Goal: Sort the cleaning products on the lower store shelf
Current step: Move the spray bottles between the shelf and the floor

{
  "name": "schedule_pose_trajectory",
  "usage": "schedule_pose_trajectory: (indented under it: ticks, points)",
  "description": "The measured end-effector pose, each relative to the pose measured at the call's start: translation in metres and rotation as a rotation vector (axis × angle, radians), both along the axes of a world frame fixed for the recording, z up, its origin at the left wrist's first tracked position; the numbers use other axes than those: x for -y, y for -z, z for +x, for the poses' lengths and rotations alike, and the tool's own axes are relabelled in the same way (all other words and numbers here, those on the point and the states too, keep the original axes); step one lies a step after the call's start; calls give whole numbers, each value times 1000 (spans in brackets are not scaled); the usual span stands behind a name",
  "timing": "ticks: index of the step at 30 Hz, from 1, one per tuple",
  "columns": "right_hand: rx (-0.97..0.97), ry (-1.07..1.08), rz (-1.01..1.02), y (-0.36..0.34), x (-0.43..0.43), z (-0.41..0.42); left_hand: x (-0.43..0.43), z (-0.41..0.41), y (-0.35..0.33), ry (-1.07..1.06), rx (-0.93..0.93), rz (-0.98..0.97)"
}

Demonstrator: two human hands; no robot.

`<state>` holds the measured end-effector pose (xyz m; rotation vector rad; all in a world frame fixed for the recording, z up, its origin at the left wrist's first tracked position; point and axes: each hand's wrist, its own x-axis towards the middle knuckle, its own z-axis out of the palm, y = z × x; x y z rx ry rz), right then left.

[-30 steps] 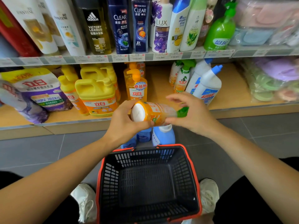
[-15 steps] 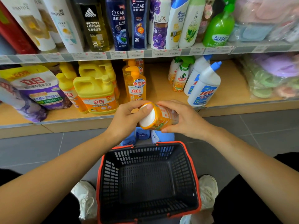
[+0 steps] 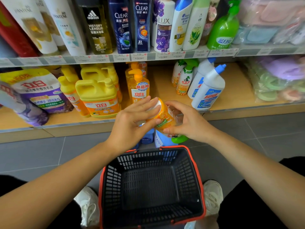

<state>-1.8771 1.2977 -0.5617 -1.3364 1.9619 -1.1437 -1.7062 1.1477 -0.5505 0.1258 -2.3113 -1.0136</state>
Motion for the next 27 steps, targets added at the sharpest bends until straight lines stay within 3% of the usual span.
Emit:
schedule_pose_trajectory:
  ticks: [8, 14, 16, 20, 23, 27]
  points:
    - [91, 24, -5, 3, 0, 2, 1, 2, -2, -155, -168, 55]
    - [142, 50, -11, 2, 0, 4, 9, 0, -5, -189, -166, 136]
    - [191, 66, -27, 0, 0, 4, 13, -2, -8, -168, -124, 198]
    - [378, 75, -51, -4, 0, 4, 24, -4, -19, 97, 148, 557]
    - [510, 33, -52, -4, 2, 4, 30, -6, -23, 214, 267, 555]
    - [578, 7, -74, 1, 3, 11, 31, -8, -26, 167, 242, 616]
